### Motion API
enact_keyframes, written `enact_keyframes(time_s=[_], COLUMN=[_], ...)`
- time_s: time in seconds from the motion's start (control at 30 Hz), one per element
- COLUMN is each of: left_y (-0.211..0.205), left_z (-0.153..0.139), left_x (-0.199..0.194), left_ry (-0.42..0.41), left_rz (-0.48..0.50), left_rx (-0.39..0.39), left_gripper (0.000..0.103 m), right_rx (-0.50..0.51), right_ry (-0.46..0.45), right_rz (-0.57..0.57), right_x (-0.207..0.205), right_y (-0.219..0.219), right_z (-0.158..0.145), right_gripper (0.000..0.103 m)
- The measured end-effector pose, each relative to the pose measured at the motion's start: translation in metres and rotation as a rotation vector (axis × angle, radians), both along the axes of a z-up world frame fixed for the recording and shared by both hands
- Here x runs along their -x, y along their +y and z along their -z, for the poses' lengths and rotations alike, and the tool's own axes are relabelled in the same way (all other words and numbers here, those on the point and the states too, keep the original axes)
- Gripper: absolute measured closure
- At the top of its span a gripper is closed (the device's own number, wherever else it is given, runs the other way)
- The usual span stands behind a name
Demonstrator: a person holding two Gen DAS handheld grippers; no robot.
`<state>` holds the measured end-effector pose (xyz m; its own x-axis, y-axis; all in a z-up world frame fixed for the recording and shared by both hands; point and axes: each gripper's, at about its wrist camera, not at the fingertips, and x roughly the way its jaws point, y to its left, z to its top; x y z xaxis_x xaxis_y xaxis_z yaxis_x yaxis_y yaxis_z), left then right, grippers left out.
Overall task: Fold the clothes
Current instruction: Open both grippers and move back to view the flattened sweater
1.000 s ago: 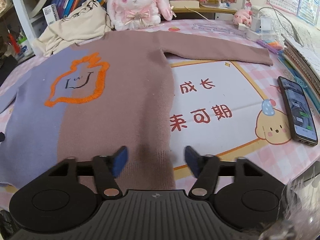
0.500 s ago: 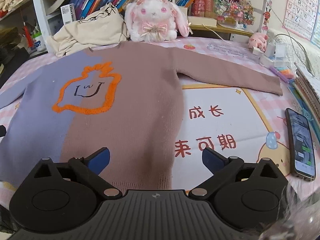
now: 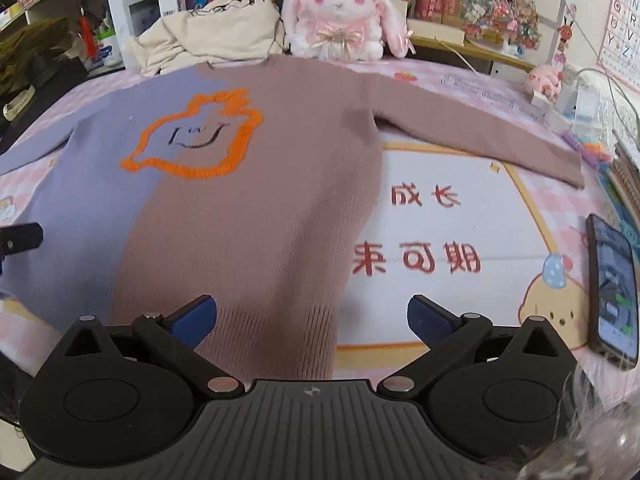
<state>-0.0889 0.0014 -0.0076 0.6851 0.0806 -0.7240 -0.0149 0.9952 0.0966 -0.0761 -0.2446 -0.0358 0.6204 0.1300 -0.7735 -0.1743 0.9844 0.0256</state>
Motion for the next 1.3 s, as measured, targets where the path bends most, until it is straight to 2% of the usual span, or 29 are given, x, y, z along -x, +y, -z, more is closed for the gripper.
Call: enact_keyframes(time_s=[0.13,0.33,0.47,0.63,0.9,1.07,1.3], left_y=[-0.012,-0.012,0.0,0.032,0.095,0.124,0.159], left_z=[0.003,0.006,0.005,0.002,0.005,0.007,0.007], left_x=[0.003,-0.002,-0.007,-0.017,-0.036,-0.041,-0.051], left_ry=[0.012,0.0,-0.032,-0.024,-0.001,0.001,-0.006], left_rz=[0.055,0.128,0.205,0.28,0.294,0.323,0.294], left_rx=[-0.029,-0.024,-0.037,-0.044,0.003,0.003,0.015], left_gripper=[0.008,0.008,0.008,0.007,0.006,0.006,0.006], right_rx=[0.008,0.046,0.049,0.061,0.111,0.111,0.109], right_ry=[0.003,-0.005,-0.004,-0.009,-0.014,-0.022,-0.027], right_rz=[0.009,0.062,0.137,0.208,0.177,0.217,0.242], right_x=[0.003,0.005,0.005,0.006,0.017,0.02,0.015], right_y=[-0.002,0.002,0.011,0.044,0.117,0.146,0.175], right_z=[0.001,-0.001,-0.002,-0.009,-0.009,-0.007,-0.008], right_gripper=[0.0,0.0,0.0,0.0,0.0,0.0,0.0])
